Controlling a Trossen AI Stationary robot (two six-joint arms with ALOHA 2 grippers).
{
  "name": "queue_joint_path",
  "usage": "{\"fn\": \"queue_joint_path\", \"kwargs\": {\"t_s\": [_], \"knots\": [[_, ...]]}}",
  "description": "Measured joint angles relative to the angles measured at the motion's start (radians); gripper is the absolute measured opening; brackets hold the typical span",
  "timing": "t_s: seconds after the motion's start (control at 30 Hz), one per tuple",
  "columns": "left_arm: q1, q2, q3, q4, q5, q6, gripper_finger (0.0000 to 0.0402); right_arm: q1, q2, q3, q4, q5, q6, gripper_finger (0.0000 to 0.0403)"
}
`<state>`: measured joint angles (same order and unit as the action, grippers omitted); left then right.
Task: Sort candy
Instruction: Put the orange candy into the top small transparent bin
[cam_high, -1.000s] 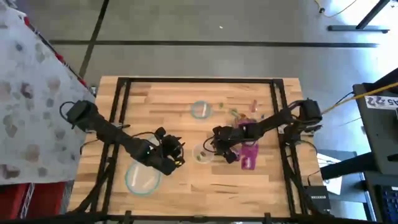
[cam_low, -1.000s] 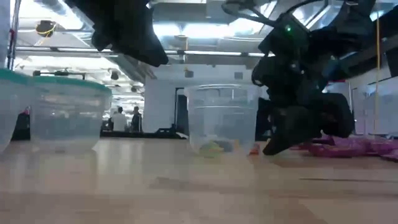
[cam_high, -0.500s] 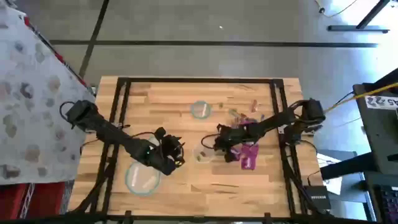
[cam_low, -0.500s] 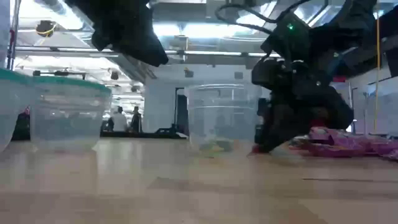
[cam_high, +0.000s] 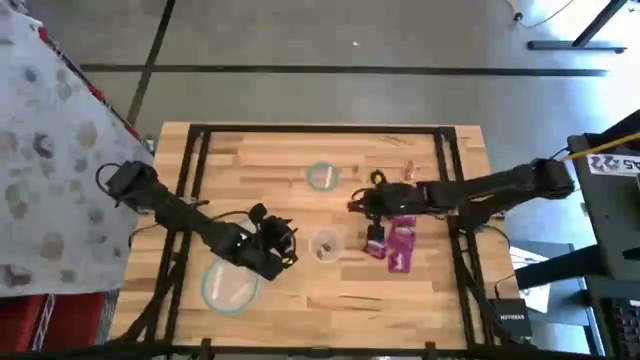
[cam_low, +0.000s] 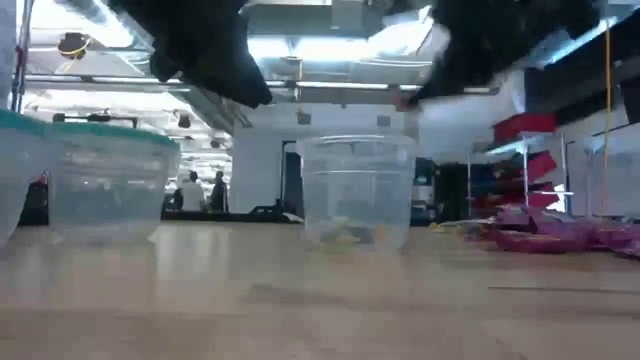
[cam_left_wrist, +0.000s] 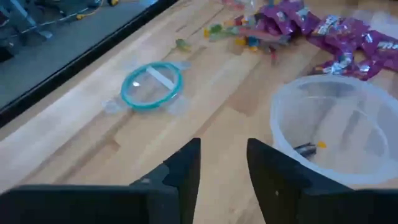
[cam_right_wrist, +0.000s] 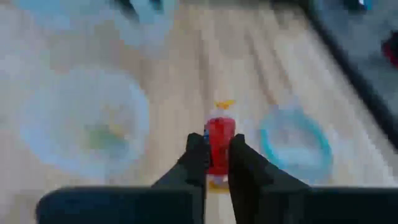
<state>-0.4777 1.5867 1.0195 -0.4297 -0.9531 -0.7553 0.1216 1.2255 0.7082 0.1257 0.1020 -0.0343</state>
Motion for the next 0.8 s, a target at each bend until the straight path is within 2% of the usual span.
{"fn": "queue_joint_path", "kwargs": {"t_s": [0.07, 0.17, 0.37, 0.57, 0.67, 0.8], "knots": [[0.002, 0.000, 0.000, 0.000, 0.000, 0.000, 0.0115, 0.020, 0.034, 0.021, 0.089, -0.057, -0.001, 0.0009], [0.004, 0.001, 0.000, 0.000, 0.000, -0.001, 0.0115, 0.051, 0.099, 0.049, 0.100, -0.086, -0.004, 0.0003], [0.002, 0.001, 0.000, -0.002, 0.000, -0.001, 0.0115, 0.081, 0.209, 0.084, 0.085, -0.087, -0.008, 0.0008], [-0.001, 0.001, 0.001, -0.018, 0.002, 0.012, 0.0115, 0.081, 0.216, 0.085, 0.079, -0.061, -0.027, 0.0011], [0.022, -0.023, 0.014, -0.130, 0.061, -0.065, 0.0115, 0.081, 0.199, 0.095, 0.035, -0.025, -0.052, 0.0011], [0.119, -0.098, 0.050, -0.356, 0.173, -0.094, 0.0115, 0.081, 0.178, 0.130, -0.076, 0.071, -0.079, 0.0012]]}}
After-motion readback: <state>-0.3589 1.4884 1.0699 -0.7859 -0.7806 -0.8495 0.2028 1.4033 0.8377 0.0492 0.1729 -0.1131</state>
